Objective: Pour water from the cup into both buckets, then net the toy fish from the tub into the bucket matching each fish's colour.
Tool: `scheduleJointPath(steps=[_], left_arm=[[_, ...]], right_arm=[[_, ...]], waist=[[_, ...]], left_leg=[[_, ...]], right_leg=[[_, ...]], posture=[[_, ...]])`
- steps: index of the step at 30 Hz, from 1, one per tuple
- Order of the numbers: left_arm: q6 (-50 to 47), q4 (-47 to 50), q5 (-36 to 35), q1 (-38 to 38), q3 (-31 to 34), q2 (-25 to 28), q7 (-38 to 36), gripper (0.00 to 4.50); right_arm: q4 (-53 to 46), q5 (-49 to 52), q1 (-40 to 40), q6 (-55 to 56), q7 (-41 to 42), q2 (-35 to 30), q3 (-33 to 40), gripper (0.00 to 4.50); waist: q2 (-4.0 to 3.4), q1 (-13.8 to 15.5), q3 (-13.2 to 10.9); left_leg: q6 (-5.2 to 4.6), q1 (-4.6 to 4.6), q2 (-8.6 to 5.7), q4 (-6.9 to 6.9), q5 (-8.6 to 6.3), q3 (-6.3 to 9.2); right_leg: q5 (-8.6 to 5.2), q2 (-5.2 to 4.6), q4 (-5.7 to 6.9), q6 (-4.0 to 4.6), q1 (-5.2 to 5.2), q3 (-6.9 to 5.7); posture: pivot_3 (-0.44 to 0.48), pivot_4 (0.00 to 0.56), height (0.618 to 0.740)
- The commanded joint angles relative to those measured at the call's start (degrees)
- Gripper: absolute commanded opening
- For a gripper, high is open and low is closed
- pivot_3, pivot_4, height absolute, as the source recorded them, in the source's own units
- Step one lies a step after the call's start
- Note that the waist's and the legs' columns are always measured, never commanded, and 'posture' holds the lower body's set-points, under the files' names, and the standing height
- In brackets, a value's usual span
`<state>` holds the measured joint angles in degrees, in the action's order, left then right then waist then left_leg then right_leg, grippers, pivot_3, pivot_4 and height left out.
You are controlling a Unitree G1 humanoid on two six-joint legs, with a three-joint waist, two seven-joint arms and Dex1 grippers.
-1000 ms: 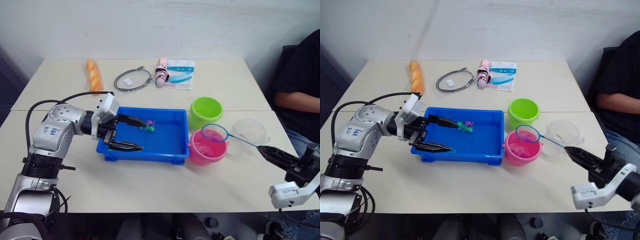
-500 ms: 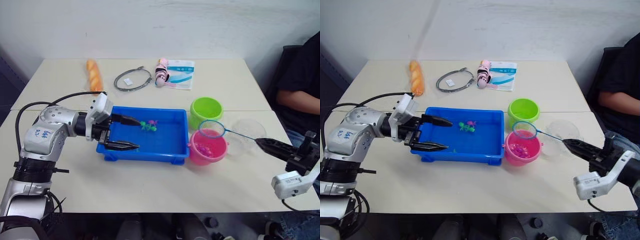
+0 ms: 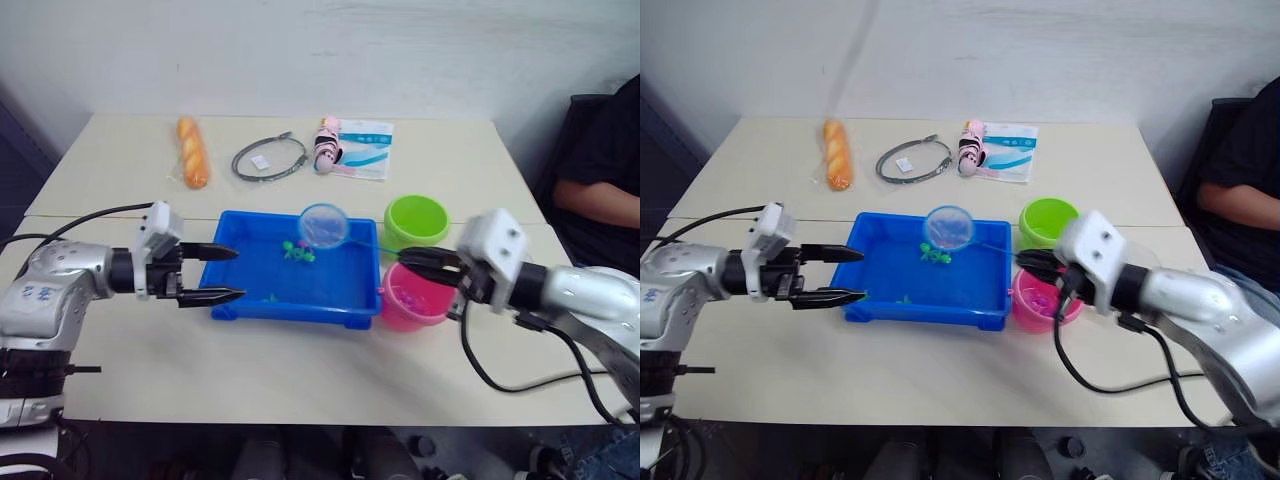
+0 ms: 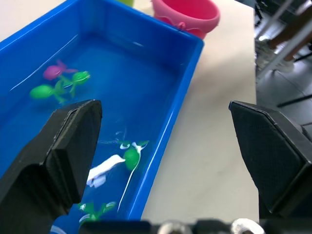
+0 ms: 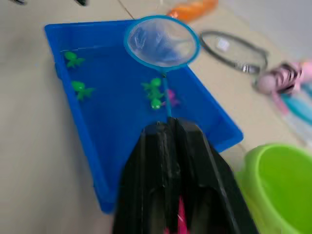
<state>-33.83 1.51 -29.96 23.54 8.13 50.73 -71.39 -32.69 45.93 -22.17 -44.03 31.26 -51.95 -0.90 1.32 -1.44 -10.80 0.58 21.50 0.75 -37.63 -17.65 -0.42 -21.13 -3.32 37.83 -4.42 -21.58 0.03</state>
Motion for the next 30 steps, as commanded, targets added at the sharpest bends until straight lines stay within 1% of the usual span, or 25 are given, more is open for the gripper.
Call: scheduleJointPath(steps=[1, 7, 10, 14, 17, 22, 30], left_arm=[[-0.99, 3.74, -1.9, -1.19, 3.14, 1.41, 1.38, 4.48], [-2.99, 8.48, -3.49, -5.45, 6.48, 1.99, 3.73, 4.48], [-3.71, 10.31, -4.25, -7.71, 8.15, 2.13, 4.98, 4.48], [-4.19, 11.88, -5.0, -9.38, 9.14, 2.32, 5.93, 4.48], [-4.36, 12.41, -5.32, -10.08, 9.56, 2.45, 6.47, 4.48], [-4.18, 12.49, -5.41, -10.16, 9.28, 2.49, 6.92, 4.48], [-3.23, 11.42, -4.65, -8.75, 8.0, 2.59, 6.81, 4.48]], right_arm=[[4.44, 4.33, -6.7, -11.05, -2.31, 4.86, -3.51, 0.0], [16.55, -0.41, -14.16, -16.35, -1.17, 12.18, -8.15, 0.0], [21.79, -3.27, -16.78, -16.63, 0.86, 13.55, -9.73, 0.0], [24.62, -4.38, -18.43, -18.81, 3.05, 14.54, -9.7, 0.0], [25.63, -5.46, -19.23, -20.0, 4.31, 15.07, -10.18, 0.0], [21.48, -2.95, -19.34, -25.89, 4.49, 17.96, -9.55, 0.0], [22.33, -3.07, -20.19, -30.0, 2.29, 21.33, -5.59, 0.0]], waist=[[0.0, -0.1, 0.0], [0.0, -0.2, 0.0], [-0.01, -0.28, 0.0], [-0.01, -0.26, 0.0], [-0.01, -0.3, 0.0], [-0.02, -0.4, 0.0], [-0.02, -0.32, -0.01]], left_leg=[[0.06, 0.01, -0.01, 0.0, 0.03, 0.03], [-0.03, 0.06, -0.07, 0.06, -0.02, 0.02], [-0.12, 0.06, -0.07, 0.07, -0.07, 0.02], [-0.12, 0.06, -0.07, 0.13, -0.07, 0.02], [-0.12, 0.06, -0.08, 0.16, -0.07, 0.01], [-0.12, 0.05, -0.07, 0.24, -0.07, 0.01], [-0.11, 0.06, -0.09, 0.29, -0.06, 0.01]], right_leg=[[0.0, -0.02, -0.04, 0.0, 0.0, -0.03], [0.0, -0.07, -0.09, 0.0, -0.03, -0.04], [0.0, -0.07, -0.07, 0.0, -0.05, -0.04], [0.0, -0.06, -0.08, 0.0, -0.08, -0.05], [0.0, -0.06, -0.08, 0.0, -0.09, -0.05], [0.0, -0.06, -0.09, 0.0, -0.12, -0.04], [0.0, -0.07, -0.12, 0.0, -0.15, -0.04]], posture=[[0.0, 0.15, 0.74], [0.0, 0.15, 0.74], [0.0, 0.15, 0.74], [0.0, 0.15, 0.74], [0.0, 0.15, 0.74], [0.0, 0.15, 0.74], [0.0, 0.15, 0.74]])
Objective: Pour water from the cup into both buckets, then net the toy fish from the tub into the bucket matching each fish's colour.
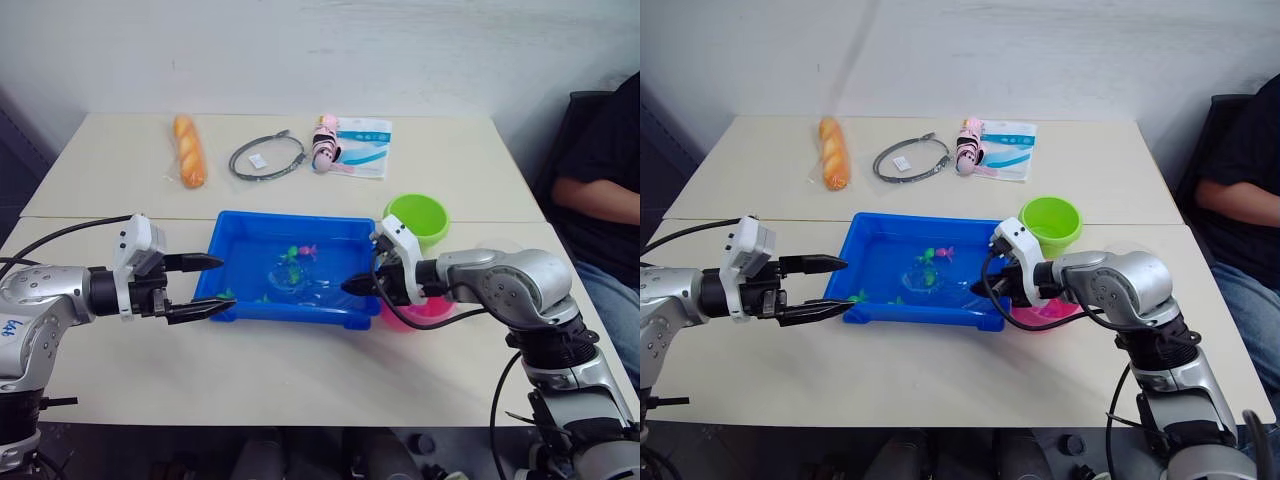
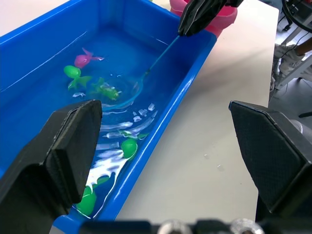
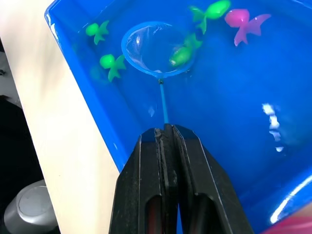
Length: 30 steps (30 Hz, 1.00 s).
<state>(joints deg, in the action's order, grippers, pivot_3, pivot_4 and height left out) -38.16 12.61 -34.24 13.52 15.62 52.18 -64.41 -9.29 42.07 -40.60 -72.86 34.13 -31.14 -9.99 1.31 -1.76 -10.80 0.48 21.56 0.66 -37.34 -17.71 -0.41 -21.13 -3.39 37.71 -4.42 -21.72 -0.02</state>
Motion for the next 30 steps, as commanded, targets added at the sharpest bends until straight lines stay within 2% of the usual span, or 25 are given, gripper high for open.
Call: scheduleJointPath(steps=[1, 12, 20, 30], left_arm=[[1.19, 0.13, -0.3, 1.41, 0.44, 1.18, -0.23, 4.48], [2.63, -0.96, 0.48, 1.63, -0.16, 1.75, -0.58, 4.48], [3.41, -1.32, 1.07, 2.04, -1.14, 1.8, -0.65, 4.48], [3.87, -2.01, 1.26, 2.98, -1.79, 2.12, -0.92, 4.48]], right_arm=[[-0.95, 1.0, -1.94, -1.79, -0.78, 0.72, 4.27, 0.0], [-3.51, 6.36, -2.77, -7.88, 0.92, 1.3, 11.38, 0.0], [-1.19, 2.9, -1.42, -5.98, -0.37, 1.32, 9.97, 0.0], [-3.68, 2.74, 2.74, -7.99, -0.64, 0.96, 9.55, 0.0]], waist=[[-0.01, 0.0, 0.0], [-0.01, -0.08, -0.01], [-0.01, -0.05, -0.01], [-0.01, -0.11, -0.01]], left_leg=[[0.0, 0.0, 0.0, 0.0, 0.0, 0.0], [0.0, 0.0, 0.0, 0.16, 0.0, -0.01], [0.0, 0.01, 0.0, 0.17, 0.0, -0.02], [0.0, 0.04, 0.0, 0.21, 0.0, -0.02]], right_leg=[[0.0, 0.0, 0.0, 0.0, 0.0, 0.0], [0.0, 0.0, -0.06, 0.0, -0.04, 0.0], [0.0, 0.0, -0.13, 0.0, -0.04, 0.01], [0.0, 0.0, -0.15, 0.0, -0.07, 0.02]], posture=[[0.0, 0.15, 0.74], [0.0, 0.15, 0.74], [0.0, 0.15, 0.74], [0.0, 0.15, 0.74]])
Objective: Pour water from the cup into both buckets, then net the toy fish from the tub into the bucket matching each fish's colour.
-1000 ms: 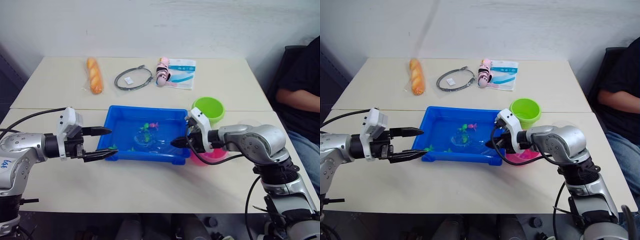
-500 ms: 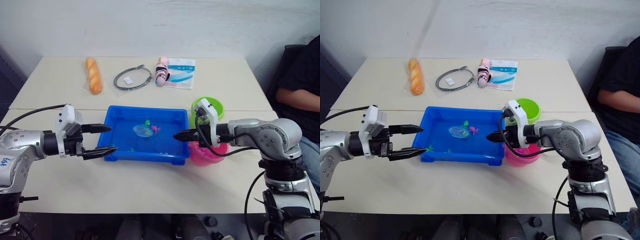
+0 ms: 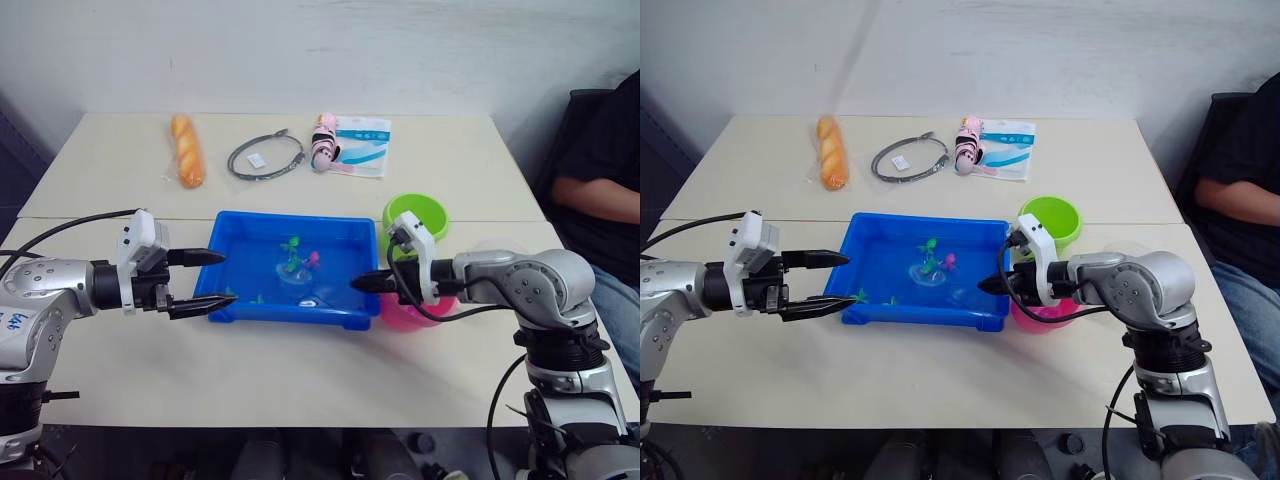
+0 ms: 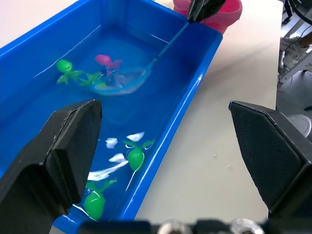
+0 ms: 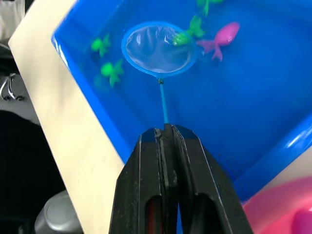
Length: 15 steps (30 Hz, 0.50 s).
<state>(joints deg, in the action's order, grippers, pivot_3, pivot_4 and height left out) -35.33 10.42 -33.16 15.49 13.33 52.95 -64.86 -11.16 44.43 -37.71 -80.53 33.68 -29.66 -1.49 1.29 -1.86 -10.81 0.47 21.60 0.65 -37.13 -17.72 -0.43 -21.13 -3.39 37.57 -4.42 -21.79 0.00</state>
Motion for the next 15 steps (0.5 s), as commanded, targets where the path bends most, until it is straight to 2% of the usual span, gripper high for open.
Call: scheduleJointPath(steps=[1, 15], left_arm=[[1.07, 0.14, 0.19, 1.07, 0.48, 1.35, -0.47, 4.48], [1.81, 0.64, 0.62, -0.17, 0.98, 1.33, -0.02, 4.48]], right_arm=[[-1.48, 0.15, -0.17, -0.42, -0.38, -0.51, 1.13, 0.0], [4.12, -2.86, -3.19, -2.18, -3.95, -0.36, 4.36, 0.0]], waist=[[0.0, 0.0, 0.0], [0.0, 0.02, 0.0]], left_leg=[[0.0, 0.0, 0.0, 0.0, 0.0, -0.01], [0.0, 0.01, 0.0, 0.03, 0.0, 0.0]], right_leg=[[0.0, 0.0, 0.0, 0.0, 0.0, 0.0], [0.0, 0.0, -0.05, 0.01, -0.02, 0.0]], posture=[[0.0, 0.15, 0.74], [0.0, 0.15, 0.74]])
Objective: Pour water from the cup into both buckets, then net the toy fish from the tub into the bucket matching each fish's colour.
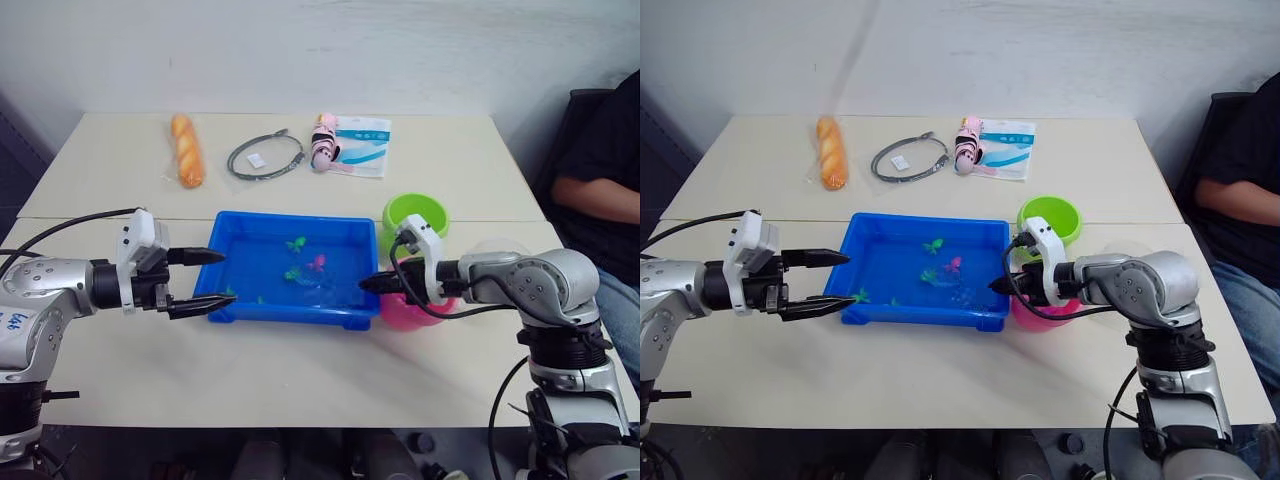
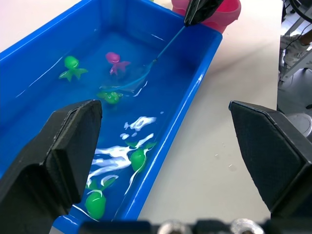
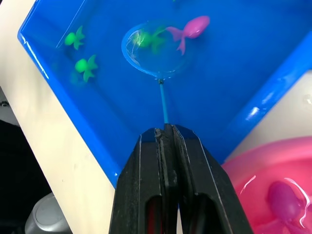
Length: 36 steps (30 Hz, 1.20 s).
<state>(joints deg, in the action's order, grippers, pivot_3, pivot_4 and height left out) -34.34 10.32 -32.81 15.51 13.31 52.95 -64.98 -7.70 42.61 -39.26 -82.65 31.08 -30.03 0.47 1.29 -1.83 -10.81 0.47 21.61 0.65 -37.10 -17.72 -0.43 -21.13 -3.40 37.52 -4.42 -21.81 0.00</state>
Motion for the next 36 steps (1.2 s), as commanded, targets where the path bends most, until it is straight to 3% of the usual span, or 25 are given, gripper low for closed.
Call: scheduleJointPath(steps=[1, 6, 9, 11, 18, 25, 36], left_arm=[[0.89, 0.79, 0.3, -0.27, 1.02, 1.27, 0.13, 4.48], [0.95, 0.81, 0.34, -0.2, 0.95, 1.01, 0.34, 4.48], [0.93, 0.56, 0.22, 0.26, 0.71, 0.9, 0.29, 4.48], [0.83, 0.23, -0.01, 0.88, 0.41, 0.62, 0.21, 4.48], [-0.68, -0.59, -1.99, 4.76, -1.53, -1.38, -0.18, 4.48], [-2.2, 2.29, -4.6, 9.53, -5.6, -4.71, -1.11, 4.48], [1.21, -5.14, -1.82, 19.59, -14.79, -10.63, -6.97, 4.48]], right_arm=[[1.36, -1.64, -2.14, 0.45, -1.91, 0.03, 2.53, 0.0], [-0.87, -3.92, -2.71, 4.21, -0.27, -2.98, -1.22, 0.0], [-7.05, -7.26, -1.34, 11.33, 3.64, -8.07, -7.14, 0.0], [-9.6, -8.47, -0.87, 14.23, 4.58, -9.48, -8.4, 0.0], [-19.37, -17.42, 4.15, 30.12, 7.87, -16.59, -11.61, 0.0], [-29.47, -13.0, 16.7, 32.05, 6.7, -16.33, 2.62, 0.0], [-40.75, -18.83, 50.25, 47.9, 14.32, -16.74, 35.53, 0.0]], waist=[[0.0, -0.02, 0.0], [0.0, 0.05, 0.0], [-0.02, 0.09, -0.01], [-0.01, 0.15, -0.01], [-0.01, 0.15, -0.01], [-0.01, 0.44, -0.01], [-0.02, 1.75, 0.01]], left_leg=[[0.0, 0.0, 0.0, 0.0, 0.0, 0.0], [0.0, 0.03, 0.0, 0.01, 0.0, -0.01], [0.0, 0.26, -0.02, -0.03, 0.0, -0.01], [0.05, 0.76, -0.04, -0.2, 0.03, -0.01], [0.15, 0.79, -0.06, -0.21, 0.12, -0.03], [0.2, 0.81, -0.05, -0.26, 0.17, -0.01], [0.19, 0.68, -0.08, -0.35, 0.19, -0.14]], right_leg=[[0.0, 0.0, 0.0, 0.0, 0.0, 0.0], [0.0, 0.0, -0.01, 0.0, -0.03, 0.0], [0.0, 0.0, 0.01, 0.0, -0.26, 0.01], [0.01, 0.0, 0.26, -0.01, -0.76, 0.01], [0.01, 0.01, 0.26, -0.02, -0.77, 0.02], [0.03, 0.02, 0.36, -0.06, -0.68, -0.02], [0.07, 0.2, 0.36, -0.12, -0.53, 0.12]], posture=[[0.0, 0.15, 0.74], [0.0, 0.15, 0.74], [0.0, 0.15, 0.74], [0.0, 0.15, 0.74], [0.0, 0.15, 0.74], [0.0, 0.15, 0.74], [0.0, 0.15, 0.74]])
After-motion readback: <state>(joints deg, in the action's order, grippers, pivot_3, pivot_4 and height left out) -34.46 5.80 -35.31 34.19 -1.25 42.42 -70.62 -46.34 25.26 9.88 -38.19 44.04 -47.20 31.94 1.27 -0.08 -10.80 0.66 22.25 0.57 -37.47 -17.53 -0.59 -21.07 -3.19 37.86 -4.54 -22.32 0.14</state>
